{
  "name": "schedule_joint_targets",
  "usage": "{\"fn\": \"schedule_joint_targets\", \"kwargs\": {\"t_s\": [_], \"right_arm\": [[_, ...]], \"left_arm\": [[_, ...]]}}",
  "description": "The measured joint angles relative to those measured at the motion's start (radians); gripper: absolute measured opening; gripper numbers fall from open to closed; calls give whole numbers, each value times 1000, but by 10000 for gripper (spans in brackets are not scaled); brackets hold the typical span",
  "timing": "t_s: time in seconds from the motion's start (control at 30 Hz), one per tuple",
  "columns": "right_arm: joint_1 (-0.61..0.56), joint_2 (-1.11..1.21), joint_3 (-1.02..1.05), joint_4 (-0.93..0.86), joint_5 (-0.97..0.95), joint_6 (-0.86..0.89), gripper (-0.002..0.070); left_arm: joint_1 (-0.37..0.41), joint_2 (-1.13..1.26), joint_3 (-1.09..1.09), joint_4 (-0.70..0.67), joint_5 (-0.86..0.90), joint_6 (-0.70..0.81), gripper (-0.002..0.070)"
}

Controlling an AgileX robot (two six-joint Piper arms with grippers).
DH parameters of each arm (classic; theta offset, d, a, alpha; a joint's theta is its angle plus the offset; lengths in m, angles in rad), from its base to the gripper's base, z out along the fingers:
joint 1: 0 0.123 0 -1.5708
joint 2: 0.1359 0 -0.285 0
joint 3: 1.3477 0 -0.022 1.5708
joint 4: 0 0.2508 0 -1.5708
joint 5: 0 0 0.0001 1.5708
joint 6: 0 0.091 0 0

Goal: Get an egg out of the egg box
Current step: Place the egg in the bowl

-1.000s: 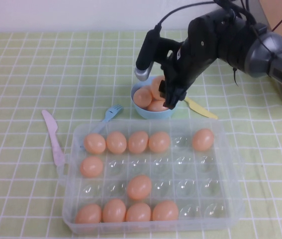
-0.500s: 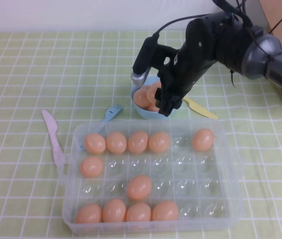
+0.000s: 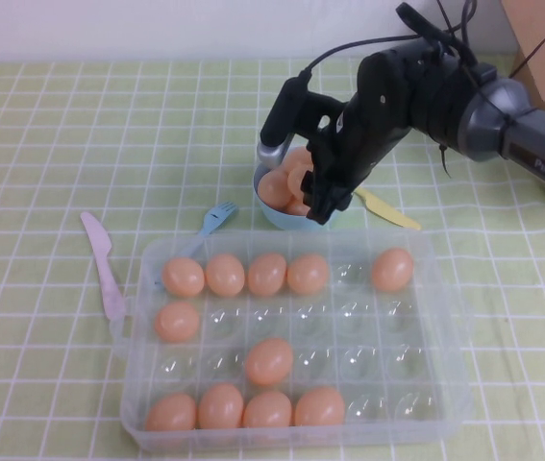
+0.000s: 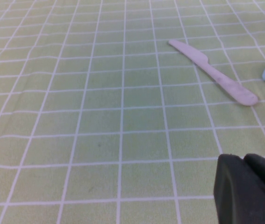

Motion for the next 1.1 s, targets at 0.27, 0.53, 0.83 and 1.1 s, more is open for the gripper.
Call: {"fn": "schedule_joint_targets", "kwargs": {"t_s": [0.27,0.53,0.83,1.1], "right_arm": [[-20,0,0,-17,-30,16,349],[-22,2,0,-19,-56,16,349],[-22,23,-1,-14,-93,16,348],[-22,23,-1,0,-102,16,372]], "left_arm": [[0,0,0,0,0,0,-3],[0,0,0,0,0,0,-3],[0,0,0,0,0,0,-3],[0,0,0,0,0,0,-3]]}}
